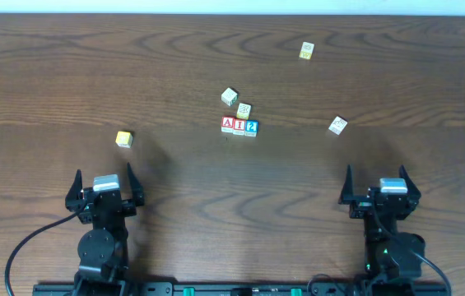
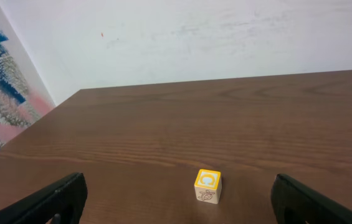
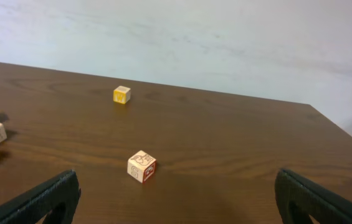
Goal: Spell out Ai2
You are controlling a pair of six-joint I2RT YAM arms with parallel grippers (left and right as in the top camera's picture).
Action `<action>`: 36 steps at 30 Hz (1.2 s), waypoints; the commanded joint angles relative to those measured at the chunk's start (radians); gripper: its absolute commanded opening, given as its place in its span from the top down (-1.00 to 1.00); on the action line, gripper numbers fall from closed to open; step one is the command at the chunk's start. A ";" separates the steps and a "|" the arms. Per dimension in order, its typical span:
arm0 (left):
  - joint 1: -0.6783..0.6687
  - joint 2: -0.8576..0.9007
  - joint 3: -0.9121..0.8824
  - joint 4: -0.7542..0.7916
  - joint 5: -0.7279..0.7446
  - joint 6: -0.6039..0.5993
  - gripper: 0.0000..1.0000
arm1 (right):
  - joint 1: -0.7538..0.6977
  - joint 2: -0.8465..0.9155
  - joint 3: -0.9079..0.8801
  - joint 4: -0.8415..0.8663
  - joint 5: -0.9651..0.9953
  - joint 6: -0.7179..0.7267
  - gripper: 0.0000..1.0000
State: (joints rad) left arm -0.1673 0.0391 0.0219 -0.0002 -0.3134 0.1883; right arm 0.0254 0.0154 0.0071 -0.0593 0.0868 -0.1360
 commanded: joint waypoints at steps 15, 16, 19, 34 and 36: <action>0.052 -0.008 -0.017 -0.049 0.002 0.006 -0.91 | -0.005 -0.010 -0.002 -0.008 -0.016 0.000 -0.99; 0.078 -0.009 -0.017 -0.051 0.027 -0.023 -0.91 | -0.005 -0.010 -0.002 -0.008 -0.016 0.000 -0.98; 0.095 -0.025 -0.017 -0.051 0.026 -0.264 -0.91 | -0.005 -0.010 -0.002 -0.008 -0.016 0.000 -0.98; 0.095 -0.035 -0.017 -0.063 0.166 -0.323 -0.91 | -0.005 -0.010 -0.002 -0.008 -0.016 0.000 -0.98; 0.095 -0.035 -0.017 -0.063 0.165 -0.323 -0.91 | -0.005 -0.010 -0.002 -0.008 -0.016 0.000 -0.99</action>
